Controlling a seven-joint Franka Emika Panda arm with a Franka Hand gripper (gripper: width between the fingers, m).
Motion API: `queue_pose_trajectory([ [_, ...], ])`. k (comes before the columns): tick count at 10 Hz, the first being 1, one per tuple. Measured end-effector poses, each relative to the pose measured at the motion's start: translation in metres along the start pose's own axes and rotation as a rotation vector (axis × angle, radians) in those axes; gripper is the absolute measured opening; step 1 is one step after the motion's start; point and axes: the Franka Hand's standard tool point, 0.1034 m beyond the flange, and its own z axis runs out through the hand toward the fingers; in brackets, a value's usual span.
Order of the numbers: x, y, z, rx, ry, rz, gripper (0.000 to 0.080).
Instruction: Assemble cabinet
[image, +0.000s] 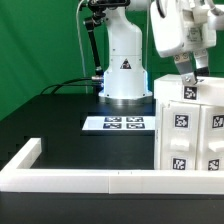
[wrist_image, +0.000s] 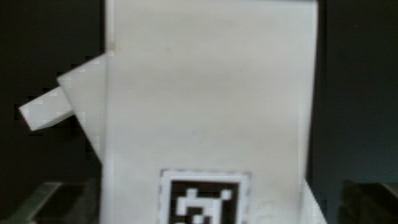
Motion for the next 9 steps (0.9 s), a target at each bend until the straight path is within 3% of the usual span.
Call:
queue_pose_trajectory([
  [4, -0.013, -0.002, -0.020, 0.041, -0.034, -0.042, 0.0796],
  [7, -0.012, -0.001, -0.017, 0.037, -0.030, -0.102, 0.0796],
  [8, -0.012, -0.001, -0.015, 0.022, -0.024, -0.207, 0.0796],
  [9, -0.012, 0.003, -0.015, -0.053, -0.012, -0.499, 0.0796],
])
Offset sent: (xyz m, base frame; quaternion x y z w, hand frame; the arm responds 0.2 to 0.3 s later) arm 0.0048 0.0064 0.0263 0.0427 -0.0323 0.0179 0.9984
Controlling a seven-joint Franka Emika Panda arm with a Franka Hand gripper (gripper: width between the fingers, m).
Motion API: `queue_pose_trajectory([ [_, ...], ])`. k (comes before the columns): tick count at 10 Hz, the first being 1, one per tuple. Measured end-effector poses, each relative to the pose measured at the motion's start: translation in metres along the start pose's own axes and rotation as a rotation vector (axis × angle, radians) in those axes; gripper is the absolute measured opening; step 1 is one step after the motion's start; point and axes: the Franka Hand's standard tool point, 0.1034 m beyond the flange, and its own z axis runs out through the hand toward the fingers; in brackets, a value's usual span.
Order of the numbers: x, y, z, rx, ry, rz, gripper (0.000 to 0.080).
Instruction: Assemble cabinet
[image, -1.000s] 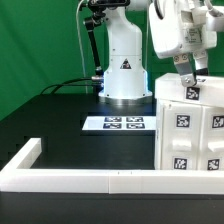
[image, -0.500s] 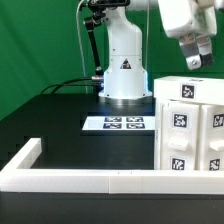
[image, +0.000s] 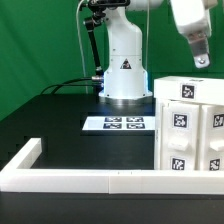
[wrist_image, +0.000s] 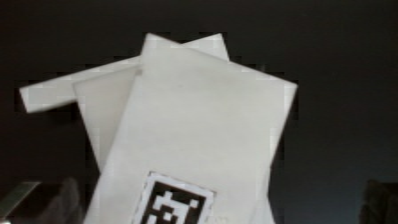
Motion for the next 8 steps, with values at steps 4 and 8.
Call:
queue_pose_trajectory([
  [4, -0.0052, -0.0034, 0.0018, -0.073, -0.024, -0.525, 0.0796],
  [8, -0.0045, -0.0043, 0.0017, -0.073, -0.028, -0.822, 0.0796],
])
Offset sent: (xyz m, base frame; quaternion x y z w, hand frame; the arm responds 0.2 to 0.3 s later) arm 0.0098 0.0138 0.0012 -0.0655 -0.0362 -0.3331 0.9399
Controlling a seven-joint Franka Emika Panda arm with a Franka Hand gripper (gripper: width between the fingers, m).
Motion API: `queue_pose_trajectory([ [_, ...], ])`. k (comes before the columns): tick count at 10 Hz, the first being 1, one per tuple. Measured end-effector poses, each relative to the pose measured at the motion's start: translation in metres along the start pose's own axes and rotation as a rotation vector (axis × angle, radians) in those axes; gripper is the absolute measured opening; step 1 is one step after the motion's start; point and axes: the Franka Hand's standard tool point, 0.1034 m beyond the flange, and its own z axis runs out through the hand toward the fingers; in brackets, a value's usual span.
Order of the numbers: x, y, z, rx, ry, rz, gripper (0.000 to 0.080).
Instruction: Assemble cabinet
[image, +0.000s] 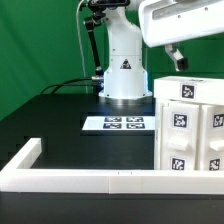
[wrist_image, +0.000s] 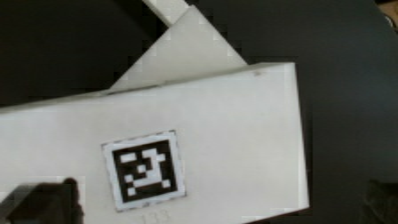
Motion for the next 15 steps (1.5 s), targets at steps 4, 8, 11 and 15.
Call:
queue_pose_trajectory([
  [4, -0.005, 0.003, 0.003, -0.081, 0.008, -0.448, 0.0796],
  [8, -0.005, 0.004, 0.005, -0.106, -0.008, -0.867, 0.0796],
  [11, -0.005, 0.007, 0.009, -0.129, -0.027, -1.139, 0.0796],
  [15, -0.001, 0.013, 0.010, -0.158, -0.051, -1.417, 0.0796],
])
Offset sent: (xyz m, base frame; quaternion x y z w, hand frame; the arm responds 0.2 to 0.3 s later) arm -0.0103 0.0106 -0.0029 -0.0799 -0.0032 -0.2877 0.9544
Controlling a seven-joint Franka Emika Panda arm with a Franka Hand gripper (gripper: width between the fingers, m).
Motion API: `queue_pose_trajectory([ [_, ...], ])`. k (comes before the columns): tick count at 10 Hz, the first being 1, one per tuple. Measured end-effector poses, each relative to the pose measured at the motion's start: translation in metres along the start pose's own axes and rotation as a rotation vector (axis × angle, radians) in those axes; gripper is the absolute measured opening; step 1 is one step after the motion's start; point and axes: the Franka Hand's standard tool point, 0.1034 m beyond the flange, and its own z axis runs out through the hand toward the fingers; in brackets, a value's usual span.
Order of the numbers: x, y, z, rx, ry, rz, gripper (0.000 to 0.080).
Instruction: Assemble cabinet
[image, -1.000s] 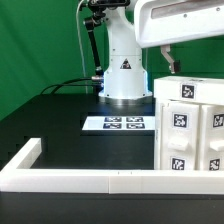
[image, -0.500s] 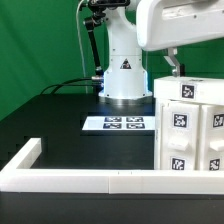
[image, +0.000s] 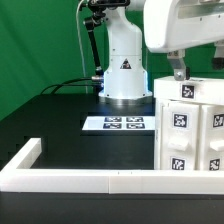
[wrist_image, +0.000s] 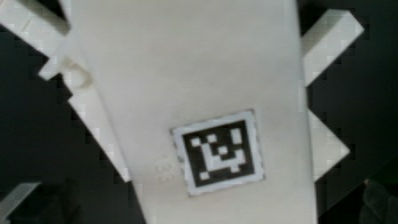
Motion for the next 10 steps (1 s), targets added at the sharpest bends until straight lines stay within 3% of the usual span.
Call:
queue_pose_trajectory([
  [2, -0.003, 0.001, 0.003, -0.008, -0.002, -0.137, 0.0796],
  [10, -0.009, 0.005, 0.021, -0.015, -0.006, -0.091, 0.0796],
])
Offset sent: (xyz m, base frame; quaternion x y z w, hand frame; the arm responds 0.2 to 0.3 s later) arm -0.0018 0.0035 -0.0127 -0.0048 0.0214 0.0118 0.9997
